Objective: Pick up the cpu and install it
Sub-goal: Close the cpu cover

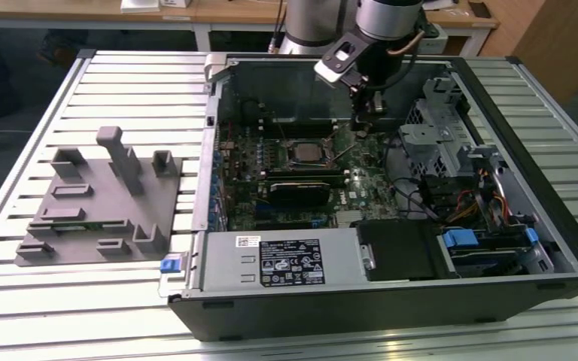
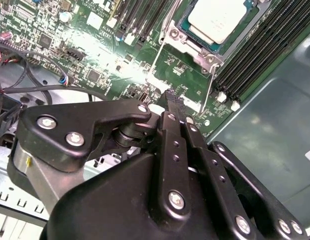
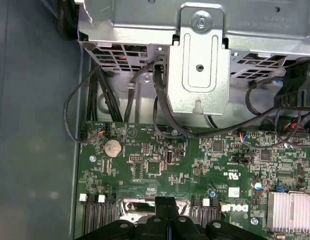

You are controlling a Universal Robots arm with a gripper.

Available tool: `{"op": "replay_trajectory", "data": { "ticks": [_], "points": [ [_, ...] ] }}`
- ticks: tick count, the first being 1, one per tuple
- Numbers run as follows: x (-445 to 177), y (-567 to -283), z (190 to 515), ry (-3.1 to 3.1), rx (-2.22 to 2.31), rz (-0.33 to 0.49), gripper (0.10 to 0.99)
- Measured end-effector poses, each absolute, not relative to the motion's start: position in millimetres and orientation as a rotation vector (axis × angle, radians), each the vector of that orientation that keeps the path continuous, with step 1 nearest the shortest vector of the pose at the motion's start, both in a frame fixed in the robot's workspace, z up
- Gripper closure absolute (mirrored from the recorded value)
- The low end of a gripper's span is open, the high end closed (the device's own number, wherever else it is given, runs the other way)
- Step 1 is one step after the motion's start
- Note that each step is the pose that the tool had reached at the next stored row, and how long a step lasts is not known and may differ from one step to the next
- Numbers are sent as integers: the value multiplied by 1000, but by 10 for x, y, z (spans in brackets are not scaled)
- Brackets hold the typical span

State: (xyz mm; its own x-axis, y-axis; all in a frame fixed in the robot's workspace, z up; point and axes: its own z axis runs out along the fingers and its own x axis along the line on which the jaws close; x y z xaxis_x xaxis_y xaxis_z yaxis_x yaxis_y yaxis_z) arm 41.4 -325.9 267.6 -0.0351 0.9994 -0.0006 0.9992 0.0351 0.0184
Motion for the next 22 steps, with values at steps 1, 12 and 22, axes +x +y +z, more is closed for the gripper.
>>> {"op": "replay_trajectory", "data": {
  "ticks": [1, 12, 22],
  "points": [
    [420, -3258, 2676, 2251, 2173, 20, 980],
    [468, -3220, 2664, 2251, 2173, 20, 980],
    [526, -3163, 2636, 2251, 2173, 20, 980]
  ]
}}
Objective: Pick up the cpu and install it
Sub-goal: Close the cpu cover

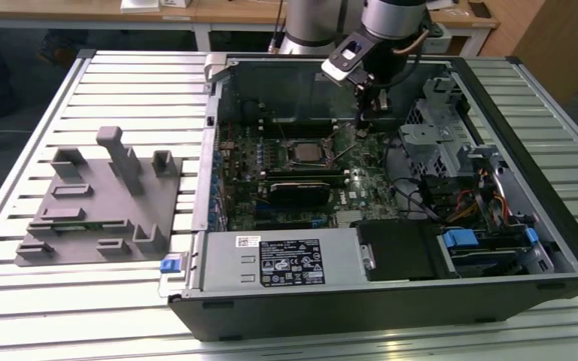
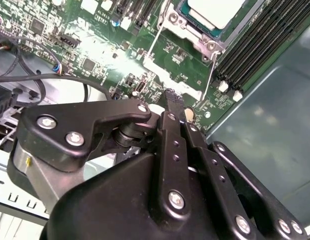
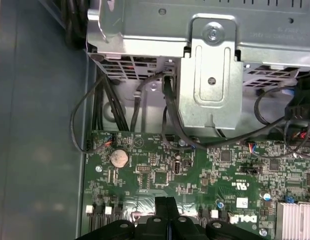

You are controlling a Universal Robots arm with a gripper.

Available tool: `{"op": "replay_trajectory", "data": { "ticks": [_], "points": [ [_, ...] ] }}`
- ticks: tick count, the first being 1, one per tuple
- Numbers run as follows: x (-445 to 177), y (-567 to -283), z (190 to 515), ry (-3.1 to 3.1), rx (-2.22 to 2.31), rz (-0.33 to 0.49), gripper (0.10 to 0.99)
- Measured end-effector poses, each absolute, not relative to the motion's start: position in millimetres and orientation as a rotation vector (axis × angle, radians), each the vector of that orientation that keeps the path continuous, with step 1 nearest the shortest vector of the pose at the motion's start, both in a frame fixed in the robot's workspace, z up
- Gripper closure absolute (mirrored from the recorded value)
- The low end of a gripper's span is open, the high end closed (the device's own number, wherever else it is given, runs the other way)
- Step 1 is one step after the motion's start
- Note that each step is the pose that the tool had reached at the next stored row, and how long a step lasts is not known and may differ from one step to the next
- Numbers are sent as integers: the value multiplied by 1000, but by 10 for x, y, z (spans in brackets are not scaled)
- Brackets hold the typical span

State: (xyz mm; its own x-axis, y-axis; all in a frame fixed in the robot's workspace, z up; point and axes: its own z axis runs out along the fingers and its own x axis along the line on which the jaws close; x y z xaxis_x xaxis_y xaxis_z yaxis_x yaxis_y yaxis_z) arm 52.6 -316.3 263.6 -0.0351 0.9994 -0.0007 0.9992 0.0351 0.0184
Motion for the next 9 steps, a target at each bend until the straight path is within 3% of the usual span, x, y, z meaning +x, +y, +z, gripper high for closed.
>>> {"op": "replay_trajectory", "data": {
  "ticks": [9],
  "points": [
    [583, -3141, 2545, 2251, 2173, 20, 980]
  ]
}}
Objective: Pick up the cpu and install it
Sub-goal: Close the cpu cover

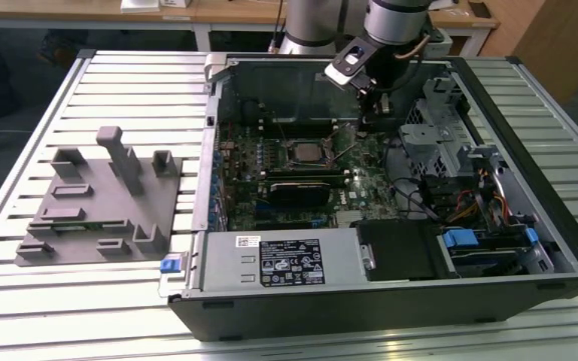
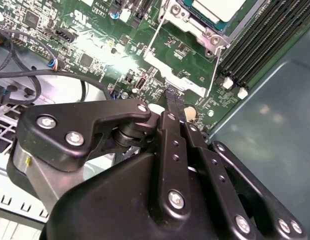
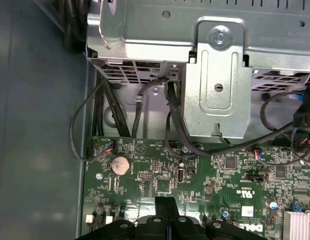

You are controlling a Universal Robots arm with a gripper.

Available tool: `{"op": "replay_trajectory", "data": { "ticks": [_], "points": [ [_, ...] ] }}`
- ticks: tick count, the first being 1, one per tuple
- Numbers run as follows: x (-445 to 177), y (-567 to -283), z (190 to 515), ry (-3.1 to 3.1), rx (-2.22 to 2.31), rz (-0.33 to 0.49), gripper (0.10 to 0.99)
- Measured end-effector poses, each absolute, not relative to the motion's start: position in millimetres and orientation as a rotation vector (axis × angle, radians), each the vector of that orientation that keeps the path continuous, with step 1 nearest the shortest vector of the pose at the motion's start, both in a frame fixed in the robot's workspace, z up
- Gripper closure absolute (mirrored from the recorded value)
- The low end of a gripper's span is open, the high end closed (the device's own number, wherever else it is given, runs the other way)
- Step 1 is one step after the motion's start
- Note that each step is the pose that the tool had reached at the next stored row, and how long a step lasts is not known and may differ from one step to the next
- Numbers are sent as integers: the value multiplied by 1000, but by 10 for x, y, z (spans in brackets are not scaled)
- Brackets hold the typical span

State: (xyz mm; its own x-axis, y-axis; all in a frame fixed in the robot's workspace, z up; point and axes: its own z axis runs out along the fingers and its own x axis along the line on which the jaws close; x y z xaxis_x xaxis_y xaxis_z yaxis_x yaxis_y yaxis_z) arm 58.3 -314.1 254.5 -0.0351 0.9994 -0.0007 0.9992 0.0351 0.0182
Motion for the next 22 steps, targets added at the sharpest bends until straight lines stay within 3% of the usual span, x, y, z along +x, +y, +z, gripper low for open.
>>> {"op": "replay_trajectory", "data": {
  "ticks": [22],
  "points": [
    [506, -3139, 2483, 2259, 2181, 4, 980]
  ]
}}
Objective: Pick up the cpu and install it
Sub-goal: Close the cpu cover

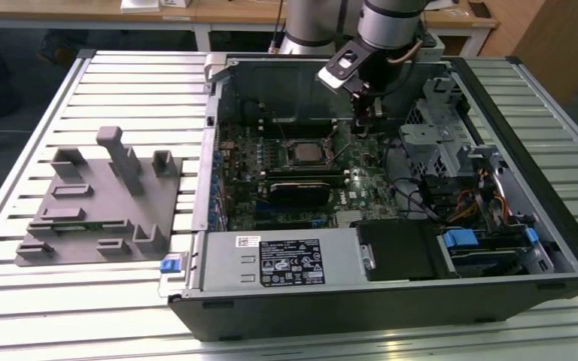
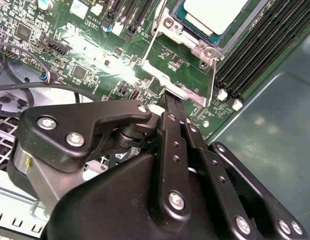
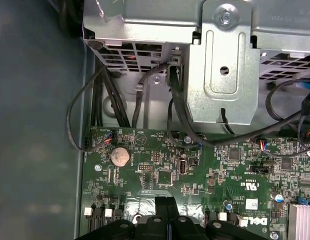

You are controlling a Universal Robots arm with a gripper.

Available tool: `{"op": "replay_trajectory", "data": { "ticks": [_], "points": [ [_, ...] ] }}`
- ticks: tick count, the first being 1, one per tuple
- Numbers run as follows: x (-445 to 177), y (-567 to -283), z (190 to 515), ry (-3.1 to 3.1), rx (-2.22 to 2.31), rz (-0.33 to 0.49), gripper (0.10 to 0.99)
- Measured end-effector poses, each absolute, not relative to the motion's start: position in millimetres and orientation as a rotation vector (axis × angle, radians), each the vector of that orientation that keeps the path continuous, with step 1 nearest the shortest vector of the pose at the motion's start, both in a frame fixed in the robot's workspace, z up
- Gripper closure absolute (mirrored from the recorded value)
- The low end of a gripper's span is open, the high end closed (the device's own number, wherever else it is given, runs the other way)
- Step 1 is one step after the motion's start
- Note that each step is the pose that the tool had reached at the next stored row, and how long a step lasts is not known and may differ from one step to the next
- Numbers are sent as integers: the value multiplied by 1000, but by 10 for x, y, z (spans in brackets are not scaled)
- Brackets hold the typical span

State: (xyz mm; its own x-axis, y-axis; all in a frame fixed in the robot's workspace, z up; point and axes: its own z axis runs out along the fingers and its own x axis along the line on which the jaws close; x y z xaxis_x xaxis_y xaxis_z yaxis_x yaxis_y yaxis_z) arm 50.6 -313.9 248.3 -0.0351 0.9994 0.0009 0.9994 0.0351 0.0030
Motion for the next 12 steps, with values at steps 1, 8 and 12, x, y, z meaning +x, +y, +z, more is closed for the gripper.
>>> {"op": "replay_trajectory", "data": {
  "ticks": [1, 8, 12],
  "points": [
    [505, -3139, 2482, 2259, 2181, 4, 980],
    [493, -3139, 2475, 2259, 2181, 4, 980],
    [484, -3139, 2469, 2259, 2181, 4, 980]
  ]
}}
